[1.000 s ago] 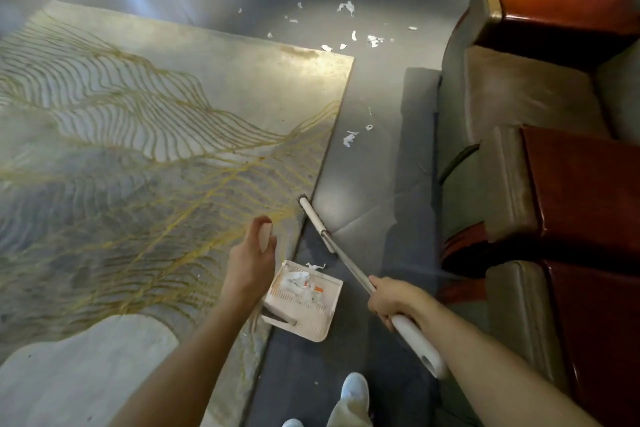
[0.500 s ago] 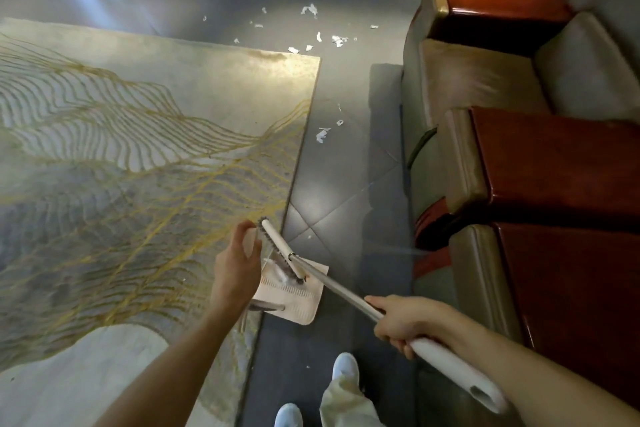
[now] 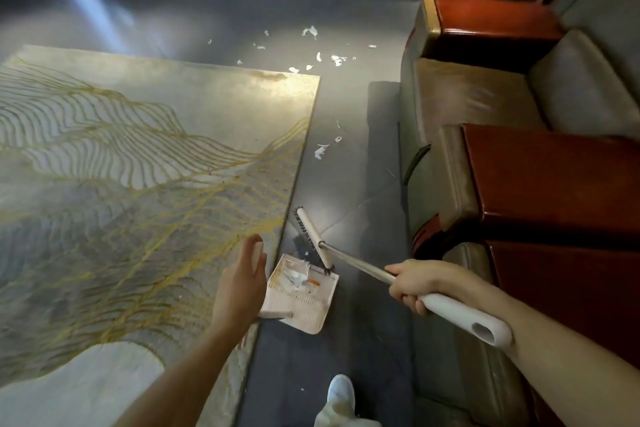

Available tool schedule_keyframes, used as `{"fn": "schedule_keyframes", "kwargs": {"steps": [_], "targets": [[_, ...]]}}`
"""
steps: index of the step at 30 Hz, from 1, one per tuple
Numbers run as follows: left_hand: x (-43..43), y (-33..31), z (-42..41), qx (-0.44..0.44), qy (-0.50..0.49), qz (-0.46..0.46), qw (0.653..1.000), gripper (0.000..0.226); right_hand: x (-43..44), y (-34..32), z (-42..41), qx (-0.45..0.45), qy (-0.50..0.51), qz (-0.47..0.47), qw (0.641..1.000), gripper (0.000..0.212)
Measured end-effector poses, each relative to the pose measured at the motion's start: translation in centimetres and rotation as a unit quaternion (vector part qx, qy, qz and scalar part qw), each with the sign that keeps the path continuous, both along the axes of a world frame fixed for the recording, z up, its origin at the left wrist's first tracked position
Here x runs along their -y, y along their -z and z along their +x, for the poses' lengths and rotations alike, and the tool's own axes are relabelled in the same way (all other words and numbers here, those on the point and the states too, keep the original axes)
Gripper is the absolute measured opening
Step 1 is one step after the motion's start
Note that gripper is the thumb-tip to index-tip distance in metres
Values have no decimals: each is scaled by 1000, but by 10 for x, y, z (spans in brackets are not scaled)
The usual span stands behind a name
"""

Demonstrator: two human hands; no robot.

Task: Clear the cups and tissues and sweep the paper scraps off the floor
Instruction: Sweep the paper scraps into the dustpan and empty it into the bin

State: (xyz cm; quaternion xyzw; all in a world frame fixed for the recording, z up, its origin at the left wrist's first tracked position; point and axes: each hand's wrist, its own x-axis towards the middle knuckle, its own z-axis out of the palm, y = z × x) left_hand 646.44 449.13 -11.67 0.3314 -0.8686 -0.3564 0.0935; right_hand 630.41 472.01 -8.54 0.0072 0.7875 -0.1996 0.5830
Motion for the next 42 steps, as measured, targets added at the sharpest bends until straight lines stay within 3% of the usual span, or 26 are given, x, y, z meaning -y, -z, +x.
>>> {"fn": "schedule_keyframes", "kwargs": {"steps": [5, 11, 17, 21, 28, 33, 42], "targets": [[-6, 15, 12, 19, -37, 13, 999, 18, 22, 25, -12, -19, -15, 0, 1000, 64], [12, 26, 16, 33, -85, 15, 996, 19, 58, 78, -6, -125, -180, 25, 975, 40], [13, 35, 5, 21, -87, 43, 995, 19, 77, 116, 17, -63, -233, 48, 969, 78], [18, 34, 8, 7, -87, 49, 995, 19, 64, 102, 53, -6, -272, 70, 960, 76], [16, 21, 10, 15, -56, 65, 996, 21, 14, 33, 44, 74, -64, 14, 995, 73], [4, 6, -8, -4, -21, 24, 999, 20, -11, -5, 23, 53, -35, -13, 998, 66], [15, -23, -76, -66, -22, 6, 998, 16, -25, -25, -44, 12, 43, -52, 998, 76]]}}
